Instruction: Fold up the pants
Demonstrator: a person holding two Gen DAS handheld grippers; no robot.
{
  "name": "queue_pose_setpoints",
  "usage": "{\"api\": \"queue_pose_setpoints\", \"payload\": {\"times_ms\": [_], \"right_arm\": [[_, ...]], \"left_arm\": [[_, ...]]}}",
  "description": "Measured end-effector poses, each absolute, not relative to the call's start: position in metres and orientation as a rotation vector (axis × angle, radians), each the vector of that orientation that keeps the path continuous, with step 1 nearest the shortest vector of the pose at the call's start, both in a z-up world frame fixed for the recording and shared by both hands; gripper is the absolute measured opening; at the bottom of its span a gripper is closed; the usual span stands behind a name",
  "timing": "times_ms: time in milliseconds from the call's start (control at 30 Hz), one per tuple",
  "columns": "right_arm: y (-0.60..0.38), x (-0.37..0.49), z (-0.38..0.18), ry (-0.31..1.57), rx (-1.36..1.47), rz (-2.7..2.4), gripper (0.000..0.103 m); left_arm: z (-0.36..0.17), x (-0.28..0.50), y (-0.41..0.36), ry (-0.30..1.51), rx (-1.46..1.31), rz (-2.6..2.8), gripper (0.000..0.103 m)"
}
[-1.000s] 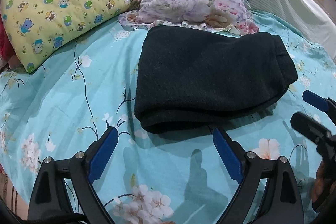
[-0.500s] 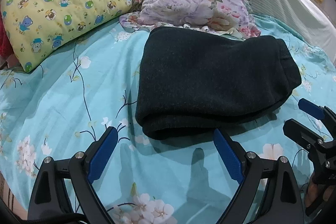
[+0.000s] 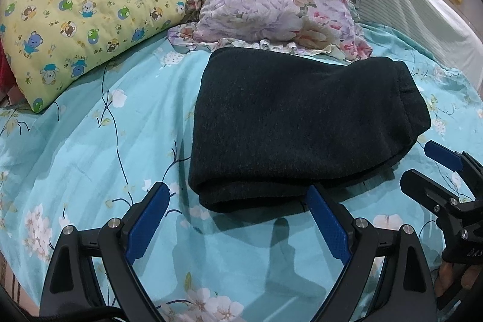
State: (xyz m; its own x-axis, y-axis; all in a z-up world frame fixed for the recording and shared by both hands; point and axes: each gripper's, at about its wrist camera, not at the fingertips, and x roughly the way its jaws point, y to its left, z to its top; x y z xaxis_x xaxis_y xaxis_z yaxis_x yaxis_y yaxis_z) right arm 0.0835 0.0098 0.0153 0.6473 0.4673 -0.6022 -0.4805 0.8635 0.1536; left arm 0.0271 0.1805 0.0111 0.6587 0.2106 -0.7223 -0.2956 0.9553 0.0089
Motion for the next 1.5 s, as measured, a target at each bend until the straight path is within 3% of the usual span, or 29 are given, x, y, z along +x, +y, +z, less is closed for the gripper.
{"api": "queue_pose_setpoints", "payload": {"times_ms": [1500], "right_arm": [[-0.001, 0.092, 0.014, 0.703, 0.025, 0.53, 0.098]], "left_arm": [[0.015, 0.031, 0.182, 0.811, -0.108, 0.292, 0.093]]}}
